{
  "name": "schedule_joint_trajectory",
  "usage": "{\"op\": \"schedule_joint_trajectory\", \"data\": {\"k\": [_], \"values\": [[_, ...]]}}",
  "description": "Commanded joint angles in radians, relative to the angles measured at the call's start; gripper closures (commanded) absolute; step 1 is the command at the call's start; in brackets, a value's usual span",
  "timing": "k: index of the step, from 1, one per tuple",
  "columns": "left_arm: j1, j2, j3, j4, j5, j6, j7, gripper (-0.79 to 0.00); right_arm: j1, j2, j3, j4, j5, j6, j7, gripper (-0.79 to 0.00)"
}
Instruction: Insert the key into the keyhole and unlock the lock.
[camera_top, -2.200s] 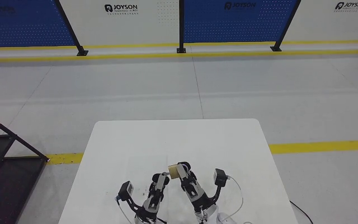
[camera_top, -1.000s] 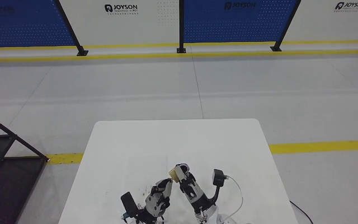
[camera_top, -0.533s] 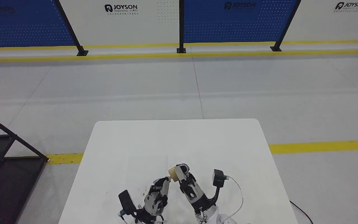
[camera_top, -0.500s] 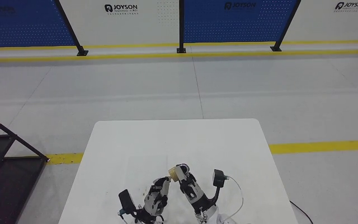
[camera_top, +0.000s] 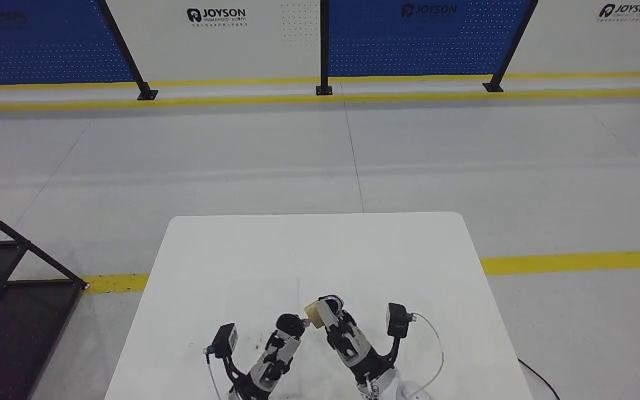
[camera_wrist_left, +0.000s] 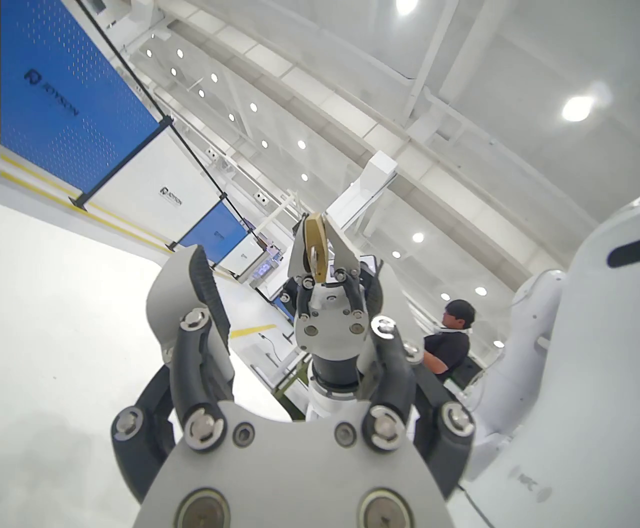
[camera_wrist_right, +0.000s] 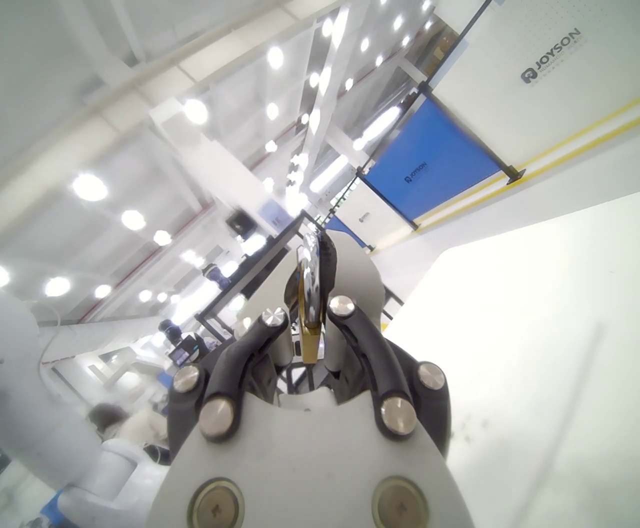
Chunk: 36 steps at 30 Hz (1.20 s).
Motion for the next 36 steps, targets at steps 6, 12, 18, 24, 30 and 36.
{"op": "schedule_joint_trajectory", "data": {"k": [6,12,18,24,30,36], "values": [[-0.018,0.06,-0.004,-0.043,-0.339,0.0,-0.318,-0.268,-0.003,0.004,0.008,-0.015,0.008,0.013,0.053,0.0],[-0.023,0.079,-0.008,-0.063,-0.427,0.0,-0.411,-0.206,0.001,0.004,0.006,-0.016,0.011,0.032,0.072,0.0],[-0.022,0.087,-0.008,-0.065,-0.452,0.0,-0.444,-0.132,0.003,0.003,0.006,-0.015,0.021,0.049,0.082,0.0],[-0.023,0.09,-0.005,-0.06,-0.457,0.0,-0.461,-0.099,0.002,0.003,0.006,-0.017,0.032,0.061,0.085,0.0],[-0.024,0.092,-0.002,-0.06,-0.459,0.0,-0.465,-0.206,0.004,0.002,0.002,-0.015,0.032,0.067,0.095,0.0],[-0.028,0.09,0.006,-0.057,-0.441,0.0,-0.457,0.0,0.005,0.002,-0.002,-0.015,0.028,0.076,0.102,0.0]]}}
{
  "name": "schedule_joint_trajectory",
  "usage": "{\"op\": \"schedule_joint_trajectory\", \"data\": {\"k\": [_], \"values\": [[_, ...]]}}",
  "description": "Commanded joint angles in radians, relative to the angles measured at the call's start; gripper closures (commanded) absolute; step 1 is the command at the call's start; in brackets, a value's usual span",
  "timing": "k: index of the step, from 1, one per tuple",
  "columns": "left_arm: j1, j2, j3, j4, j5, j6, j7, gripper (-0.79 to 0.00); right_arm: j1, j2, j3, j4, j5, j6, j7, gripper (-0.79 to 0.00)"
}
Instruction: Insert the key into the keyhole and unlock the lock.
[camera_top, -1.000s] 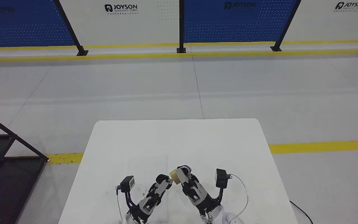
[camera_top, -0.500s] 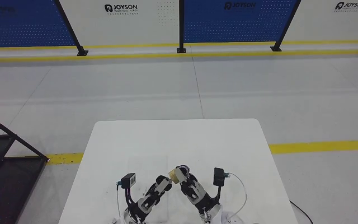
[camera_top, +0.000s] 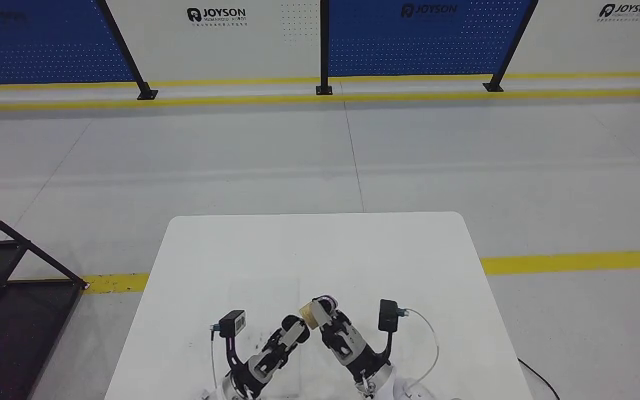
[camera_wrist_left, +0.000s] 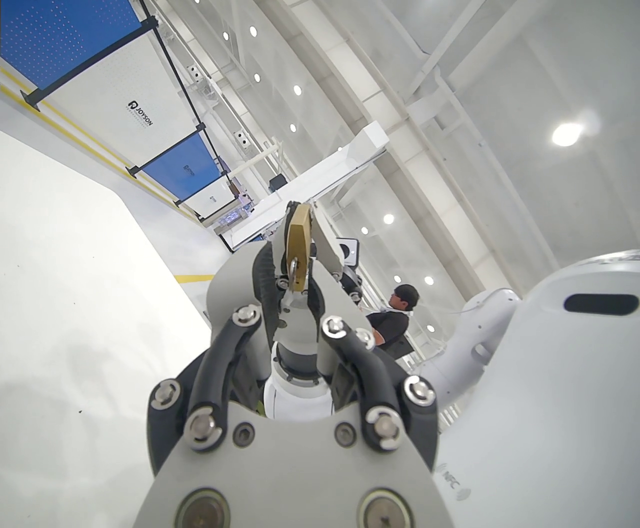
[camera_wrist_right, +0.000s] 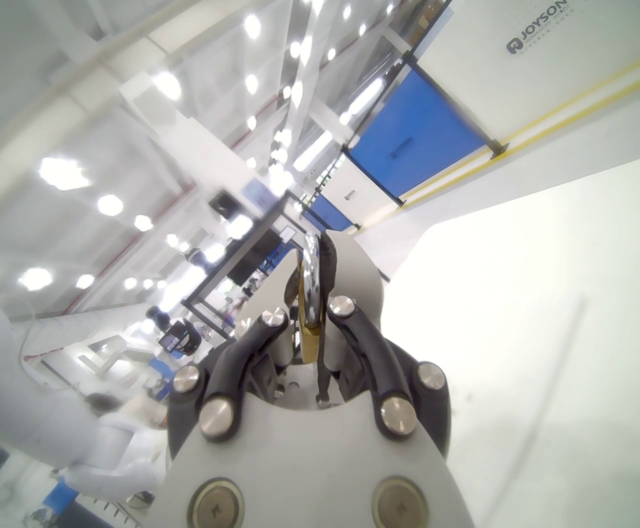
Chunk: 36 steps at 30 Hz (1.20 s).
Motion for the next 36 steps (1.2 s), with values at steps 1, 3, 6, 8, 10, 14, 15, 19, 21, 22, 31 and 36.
{"op": "schedule_joint_trajectory", "data": {"k": [1,3,6,8,10,14,15,19,21,22,31,36], "values": [[-0.001,-0.001,0.003,0.003,0.01,0.0,0.002,0.0,0.0,0.0,0.0,0.0,0.0,0.001,0.0,0.0],[-0.002,-0.002,0.003,0.008,0.021,0.0,0.009,0.0,0.0,0.0,0.0,0.0,0.001,0.001,0.0,0.0],[-0.002,-0.003,0.004,0.011,0.036,0.0,0.02,0.0,0.0,0.0,0.0,0.0,0.002,0.004,-0.001,0.0],[-0.003,-0.004,-0.003,0.014,0.058,0.0,0.035,0.0,-0.001,0.0,-0.001,-0.001,0.002,0.004,-0.001,0.0],[0.001,-0.007,-0.013,0.015,0.097,0.0,0.068,0.0,-0.001,0.0,-0.001,0.0,0.001,0.005,-0.001,0.0],[0.009,-0.02,-0.032,0.012,0.223,0.017,0.168,0.0,-0.002,0.0,-0.001,-0.002,-0.003,0.01,0.002,0.0],[0.012,-0.024,-0.033,0.01,0.262,0.027,0.195,0.0,-0.002,0.0,-0.002,-0.002,-0.004,0.012,0.003,0.0],[0.018,-0.036,-0.02,0.015,0.336,0.039,0.262,0.0,-0.001,0.0,-0.004,-0.002,-0.009,0.022,0.009,0.0],[0.019,-0.04,-0.017,0.018,0.355,0.039,0.281,0.0,0.0,0.0,-0.006,-0.002,-0.013,0.026,0.016,0.0],[0.019,-0.041,-0.015,0.019,0.362,0.039,0.288,0.0,0.001,0.0,-0.006,-0.002,-0.016,0.028,0.018,0.0],[0.023,-0.059,-0.043,0.002,0.625,0.185,0.468,0.0,0.0,0.0,-0.006,-0.005,-0.022,0.042,0.021,0.0],[0.019,-0.071,-0.02,0.02,0.8,0.27,0.62,0.0,-0.001,0.001,-0.007,-0.006,-0.022,0.048,0.022,0.0]]}}
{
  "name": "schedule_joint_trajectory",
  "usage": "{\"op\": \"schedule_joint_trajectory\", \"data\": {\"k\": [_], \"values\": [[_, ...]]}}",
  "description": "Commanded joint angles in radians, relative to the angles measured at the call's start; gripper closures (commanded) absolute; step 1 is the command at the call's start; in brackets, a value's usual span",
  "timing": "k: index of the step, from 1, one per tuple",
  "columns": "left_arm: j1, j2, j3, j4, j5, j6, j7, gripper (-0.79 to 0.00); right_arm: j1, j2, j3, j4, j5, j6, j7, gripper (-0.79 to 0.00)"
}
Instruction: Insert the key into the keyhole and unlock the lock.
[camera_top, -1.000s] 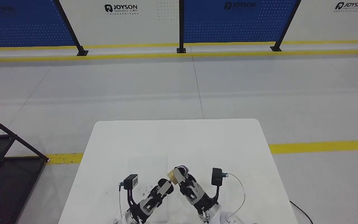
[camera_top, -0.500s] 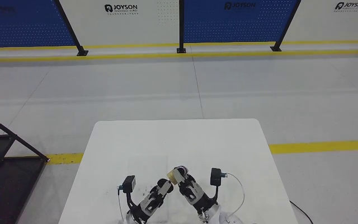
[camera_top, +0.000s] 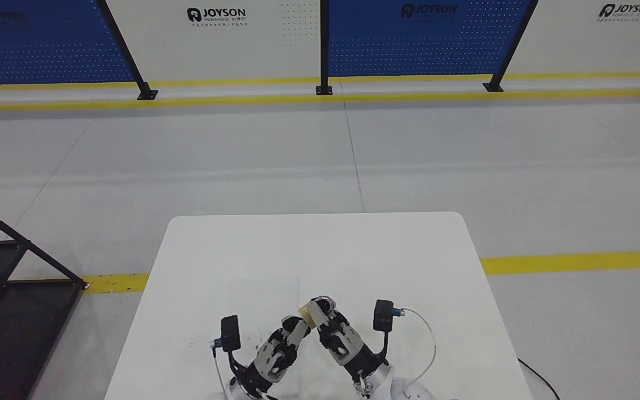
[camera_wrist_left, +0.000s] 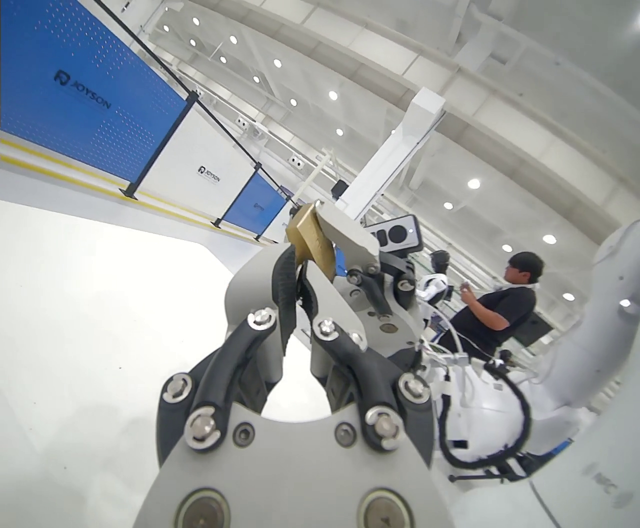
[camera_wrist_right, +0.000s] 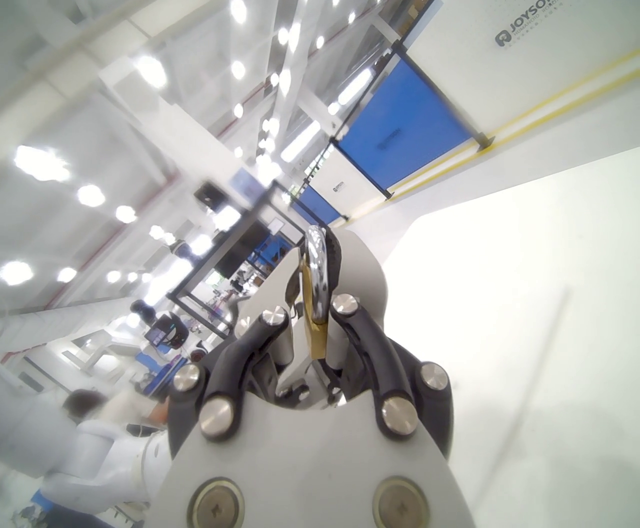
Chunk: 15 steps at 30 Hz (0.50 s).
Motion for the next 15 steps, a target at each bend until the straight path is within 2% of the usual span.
{"op": "schedule_joint_trajectory", "data": {"k": [1,7,15], "values": [[-0.003,-0.004,0.008,0.009,0.08,0.046,0.059,0.0,-0.001,0.0,0.0,0.0,0.001,0.003,0.0,0.0],[-0.014,-0.012,0.035,0.039,0.247,0.171,0.196,0.0,0.0,0.0,0.004,-0.001,0.012,0.004,-0.001,0.0],[-0.033,-0.019,0.065,0.071,0.323,0.239,0.306,0.0,-0.001,0.001,0.007,-0.001,0.017,0.004,0.001,0.0]]}}
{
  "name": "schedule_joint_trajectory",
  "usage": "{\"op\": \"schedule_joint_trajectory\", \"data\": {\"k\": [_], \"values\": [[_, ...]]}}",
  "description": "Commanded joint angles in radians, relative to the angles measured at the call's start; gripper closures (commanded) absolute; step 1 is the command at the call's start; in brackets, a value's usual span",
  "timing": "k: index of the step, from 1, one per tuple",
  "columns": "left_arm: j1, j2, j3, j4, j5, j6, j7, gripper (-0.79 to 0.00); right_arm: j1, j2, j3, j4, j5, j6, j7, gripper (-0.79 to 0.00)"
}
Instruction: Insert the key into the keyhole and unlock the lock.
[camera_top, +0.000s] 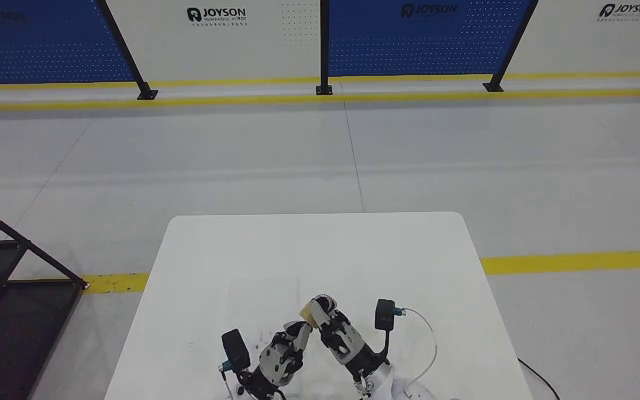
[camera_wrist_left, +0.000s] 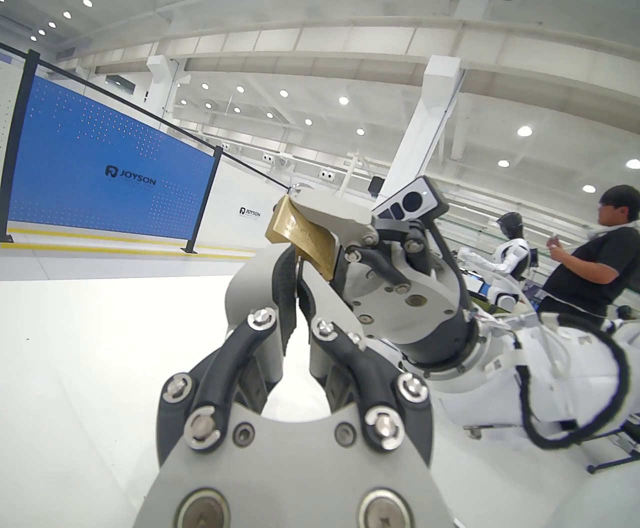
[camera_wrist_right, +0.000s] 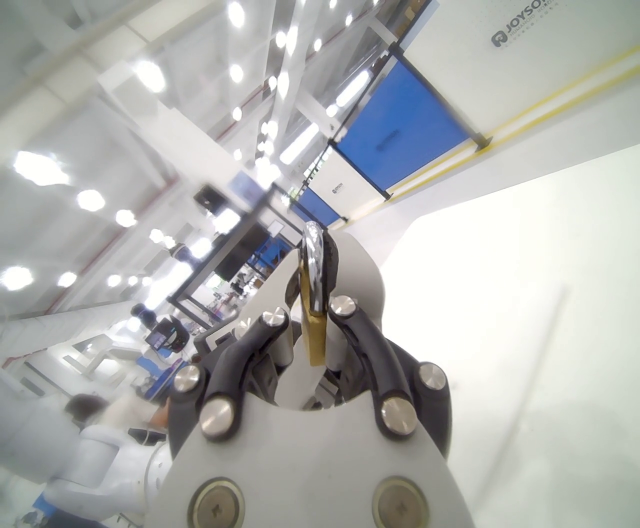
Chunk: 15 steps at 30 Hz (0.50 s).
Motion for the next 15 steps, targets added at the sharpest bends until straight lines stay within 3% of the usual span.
{"op": "schedule_joint_trajectory", "data": {"k": [1,6,15], "values": [[-0.004,-0.001,0.006,0.006,-0.002,-0.001,0.012,0.0,0.0,0.0,0.0,0.0,0.0,0.0,0.0,0.0],[-0.011,0.0,0.005,0.012,0.01,0.014,0.03,0.0,0.0,0.0,0.001,0.0,0.0,0.002,0.0,0.0],[-0.021,0.002,0.001,0.027,0.128,0.147,0.104,0.0,0.001,-0.001,-0.003,-0.001,0.001,0.009,0.001,0.0]]}}
